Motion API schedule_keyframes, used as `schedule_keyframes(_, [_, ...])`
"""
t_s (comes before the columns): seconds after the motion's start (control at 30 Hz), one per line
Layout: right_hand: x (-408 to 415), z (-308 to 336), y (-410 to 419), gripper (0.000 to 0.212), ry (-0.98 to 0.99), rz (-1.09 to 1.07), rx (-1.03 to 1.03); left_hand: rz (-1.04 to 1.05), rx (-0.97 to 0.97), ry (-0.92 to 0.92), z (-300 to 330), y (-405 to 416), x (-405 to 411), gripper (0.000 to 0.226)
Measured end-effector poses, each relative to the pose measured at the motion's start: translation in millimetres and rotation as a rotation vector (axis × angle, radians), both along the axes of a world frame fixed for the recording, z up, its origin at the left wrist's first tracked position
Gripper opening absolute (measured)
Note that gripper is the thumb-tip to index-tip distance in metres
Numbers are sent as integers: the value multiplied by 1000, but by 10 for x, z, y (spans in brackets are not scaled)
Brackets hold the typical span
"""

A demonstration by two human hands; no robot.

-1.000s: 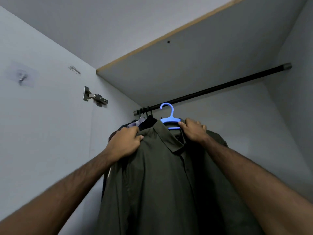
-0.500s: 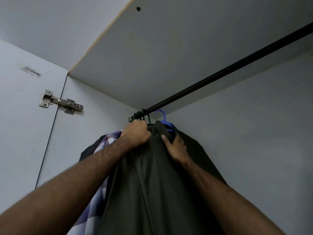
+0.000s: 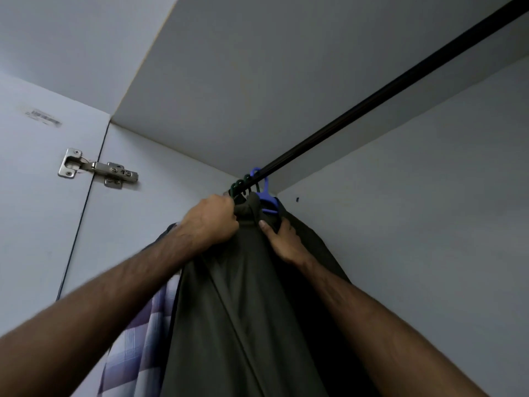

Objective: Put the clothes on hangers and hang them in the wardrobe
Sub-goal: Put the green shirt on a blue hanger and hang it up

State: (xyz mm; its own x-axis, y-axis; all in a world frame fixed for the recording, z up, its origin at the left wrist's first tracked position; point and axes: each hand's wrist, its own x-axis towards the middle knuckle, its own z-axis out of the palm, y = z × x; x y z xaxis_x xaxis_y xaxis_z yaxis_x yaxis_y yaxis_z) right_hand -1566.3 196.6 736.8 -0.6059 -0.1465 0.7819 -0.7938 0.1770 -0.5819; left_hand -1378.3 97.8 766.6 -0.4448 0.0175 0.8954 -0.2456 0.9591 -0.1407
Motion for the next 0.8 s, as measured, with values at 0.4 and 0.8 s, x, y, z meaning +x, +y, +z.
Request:
schedule_keyframes(0.4, [-310,-942,162,144,135,-118,315,-183,-109,175,-569,-99,193,37])
schedule_keyframes(0.8, [1543,-2507,35,48,46,507,261,-164,-427,106,-719,-419,381,43])
